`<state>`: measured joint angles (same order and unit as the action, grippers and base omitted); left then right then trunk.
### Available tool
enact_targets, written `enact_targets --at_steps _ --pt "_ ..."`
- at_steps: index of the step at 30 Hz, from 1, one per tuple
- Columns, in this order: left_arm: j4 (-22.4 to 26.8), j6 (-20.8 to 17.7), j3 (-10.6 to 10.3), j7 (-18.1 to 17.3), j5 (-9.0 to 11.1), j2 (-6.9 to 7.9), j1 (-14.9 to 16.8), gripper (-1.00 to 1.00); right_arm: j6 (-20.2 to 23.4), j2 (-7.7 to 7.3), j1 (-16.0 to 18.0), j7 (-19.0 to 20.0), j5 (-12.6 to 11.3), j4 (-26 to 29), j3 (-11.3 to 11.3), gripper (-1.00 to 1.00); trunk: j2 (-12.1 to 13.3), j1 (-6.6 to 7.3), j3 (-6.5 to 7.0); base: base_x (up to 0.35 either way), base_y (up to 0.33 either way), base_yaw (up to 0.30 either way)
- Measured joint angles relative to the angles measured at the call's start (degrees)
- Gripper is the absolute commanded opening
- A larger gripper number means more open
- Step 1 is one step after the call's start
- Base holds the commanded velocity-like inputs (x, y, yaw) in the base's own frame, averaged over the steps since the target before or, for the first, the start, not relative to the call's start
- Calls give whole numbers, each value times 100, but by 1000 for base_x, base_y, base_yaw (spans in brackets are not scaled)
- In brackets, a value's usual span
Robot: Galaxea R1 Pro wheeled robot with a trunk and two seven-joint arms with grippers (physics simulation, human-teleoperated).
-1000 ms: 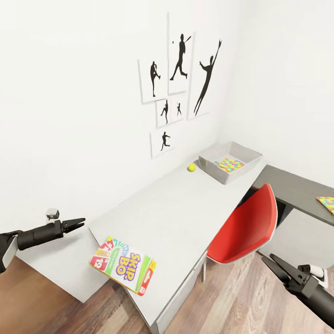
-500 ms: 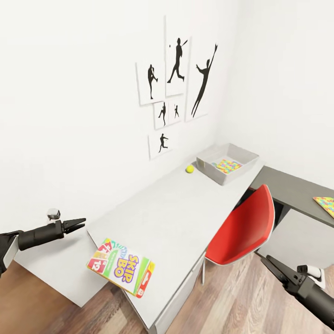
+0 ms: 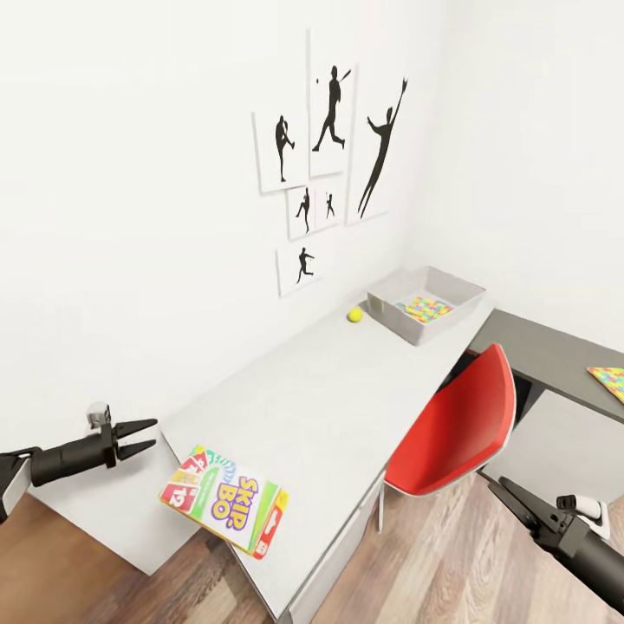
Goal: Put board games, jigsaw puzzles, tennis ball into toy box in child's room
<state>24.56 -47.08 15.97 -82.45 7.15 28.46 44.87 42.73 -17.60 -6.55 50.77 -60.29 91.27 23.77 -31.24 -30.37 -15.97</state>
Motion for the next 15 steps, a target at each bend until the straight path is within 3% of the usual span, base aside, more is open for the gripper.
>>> enact_targets --at_steps 15 --pt "-166 -23 -12 18 11 192 0 100 -26 22 2 0 3 2 3 100 -603 -330 -270 0 0 0"
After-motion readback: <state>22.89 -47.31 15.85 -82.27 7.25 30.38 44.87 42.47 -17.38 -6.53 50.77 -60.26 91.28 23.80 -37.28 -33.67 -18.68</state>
